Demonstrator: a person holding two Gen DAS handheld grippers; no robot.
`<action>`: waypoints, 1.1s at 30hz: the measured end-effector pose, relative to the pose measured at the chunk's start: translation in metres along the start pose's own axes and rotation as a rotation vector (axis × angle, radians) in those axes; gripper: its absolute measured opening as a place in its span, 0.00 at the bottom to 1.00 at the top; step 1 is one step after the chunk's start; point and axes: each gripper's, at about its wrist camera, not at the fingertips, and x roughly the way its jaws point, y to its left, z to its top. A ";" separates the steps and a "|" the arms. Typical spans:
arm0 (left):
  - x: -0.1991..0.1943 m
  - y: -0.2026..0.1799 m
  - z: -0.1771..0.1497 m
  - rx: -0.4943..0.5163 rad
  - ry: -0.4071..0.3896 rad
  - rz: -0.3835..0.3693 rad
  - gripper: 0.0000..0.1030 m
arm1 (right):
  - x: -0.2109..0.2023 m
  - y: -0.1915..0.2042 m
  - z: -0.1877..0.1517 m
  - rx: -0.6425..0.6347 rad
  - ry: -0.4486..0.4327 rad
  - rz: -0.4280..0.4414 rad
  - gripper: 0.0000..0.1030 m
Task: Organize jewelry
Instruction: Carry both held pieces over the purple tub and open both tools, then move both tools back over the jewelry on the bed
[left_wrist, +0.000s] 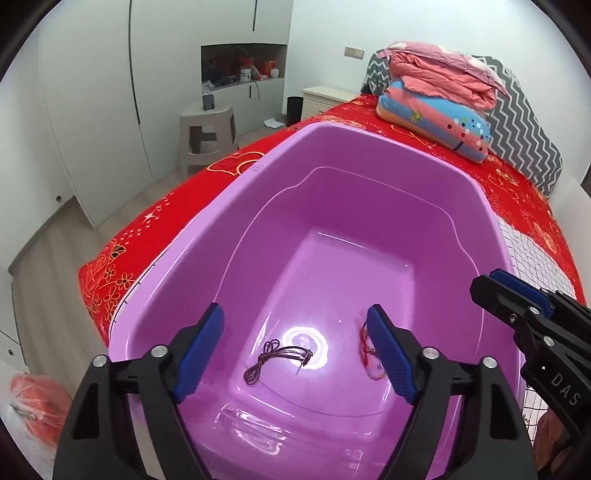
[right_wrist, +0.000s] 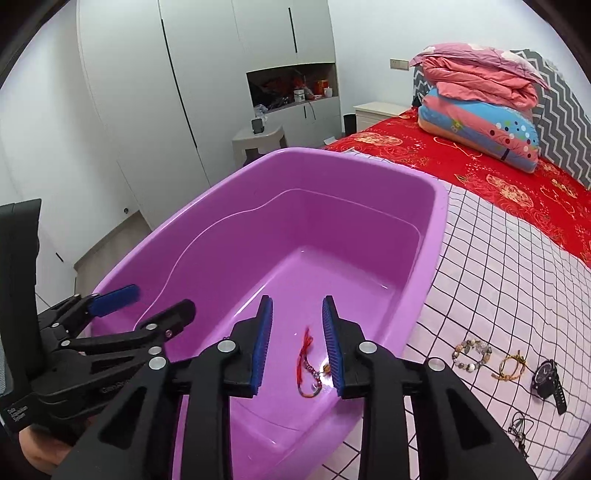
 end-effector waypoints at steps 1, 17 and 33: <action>-0.001 0.000 -0.001 -0.002 -0.001 0.006 0.80 | -0.001 -0.001 -0.001 0.006 0.000 -0.002 0.29; -0.019 -0.009 -0.013 -0.017 0.017 0.039 0.92 | -0.029 -0.015 -0.014 0.041 -0.032 -0.012 0.36; -0.056 -0.042 -0.039 0.017 0.013 0.017 0.92 | -0.080 -0.045 -0.059 0.121 -0.062 -0.047 0.42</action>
